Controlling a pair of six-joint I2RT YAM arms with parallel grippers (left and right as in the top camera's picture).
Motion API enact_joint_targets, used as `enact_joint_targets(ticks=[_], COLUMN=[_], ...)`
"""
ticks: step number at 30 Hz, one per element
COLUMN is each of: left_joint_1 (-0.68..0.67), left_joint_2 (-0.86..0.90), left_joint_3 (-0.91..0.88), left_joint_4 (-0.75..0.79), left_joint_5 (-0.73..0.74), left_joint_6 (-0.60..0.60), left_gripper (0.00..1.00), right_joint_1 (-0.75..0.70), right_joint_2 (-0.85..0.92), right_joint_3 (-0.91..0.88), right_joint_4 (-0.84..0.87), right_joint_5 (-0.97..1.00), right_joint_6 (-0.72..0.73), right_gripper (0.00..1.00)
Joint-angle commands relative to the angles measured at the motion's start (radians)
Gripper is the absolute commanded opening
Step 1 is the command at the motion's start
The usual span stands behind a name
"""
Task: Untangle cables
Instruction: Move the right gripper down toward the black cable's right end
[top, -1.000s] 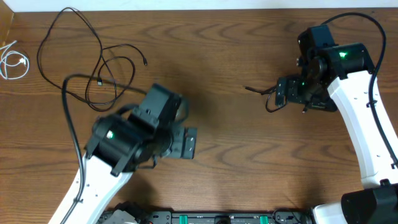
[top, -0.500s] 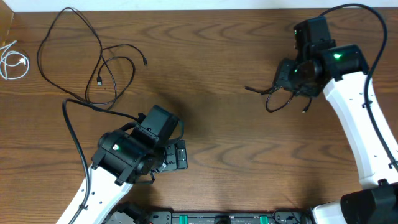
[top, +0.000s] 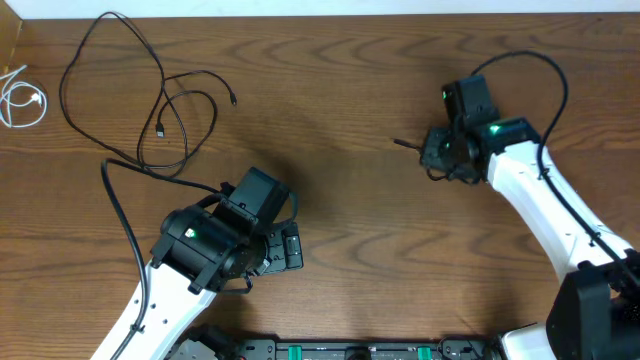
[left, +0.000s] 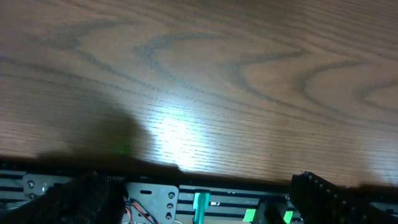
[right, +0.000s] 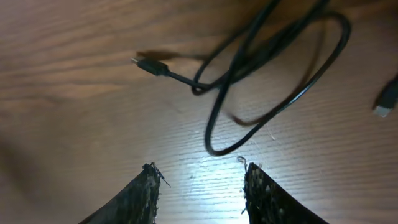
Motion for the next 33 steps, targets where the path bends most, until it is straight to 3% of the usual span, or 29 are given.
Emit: enact_joint_targets(ticks=[1, 9, 16, 26, 28, 31, 33], left_joint_1=[-0.005, -0.005, -0.005, -0.005, -0.005, -0.005, -0.005], left_joint_2=[0.002, 0.002, 0.002, 0.002, 0.002, 0.002, 0.002], left_joint_3=[0.000, 0.000, 0.000, 0.000, 0.000, 0.000, 0.000], left_joint_4=[-0.004, -0.004, -0.003, -0.003, -0.003, -0.003, -0.003], left_joint_5=[-0.016, -0.016, -0.016, -0.016, -0.016, -0.016, -0.016], left_joint_6=[-0.012, -0.012, -0.012, -0.012, -0.012, -0.012, -0.012], left_gripper=[0.98, 0.98, 0.98, 0.98, 0.98, 0.98, 0.98], right_joint_1=[-0.003, -0.004, 0.003, 0.043, 0.046, 0.046, 0.046], right_joint_2=[-0.006, -0.006, -0.006, 0.004, 0.014, 0.035, 0.040], right_joint_3=[-0.037, -0.039, -0.062, -0.068, -0.068, -0.068, -0.068], right_joint_4=[0.028, 0.047, 0.076, 0.159, 0.159, 0.143, 0.141], right_joint_5=[0.031, 0.030, 0.151, 0.045, 0.051, 0.078, 0.096], right_joint_6=[-0.016, -0.016, -0.048, -0.047, -0.047, -0.038, -0.027], right_gripper=[0.42, 0.37, 0.40, 0.44, 0.43, 0.31, 0.34])
